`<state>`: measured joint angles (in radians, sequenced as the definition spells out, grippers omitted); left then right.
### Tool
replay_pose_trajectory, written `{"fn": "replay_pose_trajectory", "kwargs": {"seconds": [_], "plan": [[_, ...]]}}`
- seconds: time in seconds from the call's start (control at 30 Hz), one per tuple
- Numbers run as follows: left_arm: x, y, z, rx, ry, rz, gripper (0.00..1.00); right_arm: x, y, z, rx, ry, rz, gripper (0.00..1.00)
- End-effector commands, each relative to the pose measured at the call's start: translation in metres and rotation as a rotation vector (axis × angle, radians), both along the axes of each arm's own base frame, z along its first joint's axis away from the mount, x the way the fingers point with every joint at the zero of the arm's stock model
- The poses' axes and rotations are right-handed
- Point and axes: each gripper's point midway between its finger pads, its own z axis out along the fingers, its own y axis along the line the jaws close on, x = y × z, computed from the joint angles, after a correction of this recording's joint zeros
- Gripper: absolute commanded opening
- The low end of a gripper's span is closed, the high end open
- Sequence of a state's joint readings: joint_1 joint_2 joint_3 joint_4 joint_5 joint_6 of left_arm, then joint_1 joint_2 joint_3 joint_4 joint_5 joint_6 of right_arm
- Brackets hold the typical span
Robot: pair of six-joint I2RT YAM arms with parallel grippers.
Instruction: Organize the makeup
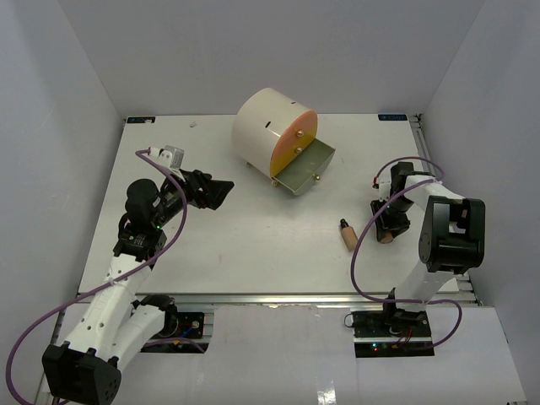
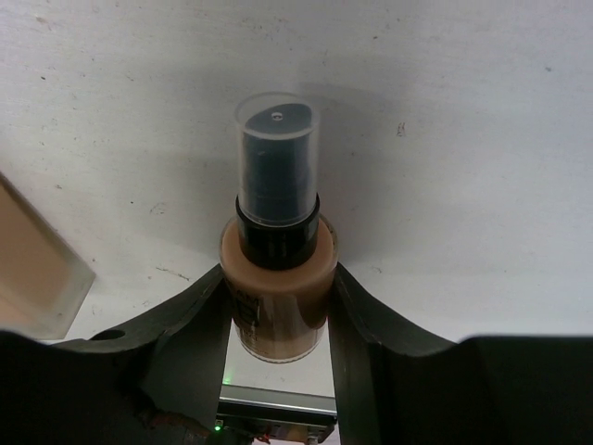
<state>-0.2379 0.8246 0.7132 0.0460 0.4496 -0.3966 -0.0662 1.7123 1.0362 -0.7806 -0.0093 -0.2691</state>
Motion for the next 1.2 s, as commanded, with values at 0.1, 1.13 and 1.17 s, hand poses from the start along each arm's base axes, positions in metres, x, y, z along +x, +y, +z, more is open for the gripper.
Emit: {"fn": "replay_pose_trajectory", "kwargs": {"seconds": [0.1,1.13,1.17], "plan": [[-0.003,-0.002,0.007,0.004,-0.041,-0.017,0.98,0.058,0.006,0.057,0.014,-0.308,0.137,0.17],[0.003,-0.001,-0.01,0.084,-0.067,-0.025,0.98,0.201,0.245,0.177,-0.56,-0.967,1.651,0.37],[0.003,0.0,-0.01,0.085,-0.068,-0.025,0.98,0.202,0.246,0.176,-0.563,-0.972,1.644,0.44]]}}
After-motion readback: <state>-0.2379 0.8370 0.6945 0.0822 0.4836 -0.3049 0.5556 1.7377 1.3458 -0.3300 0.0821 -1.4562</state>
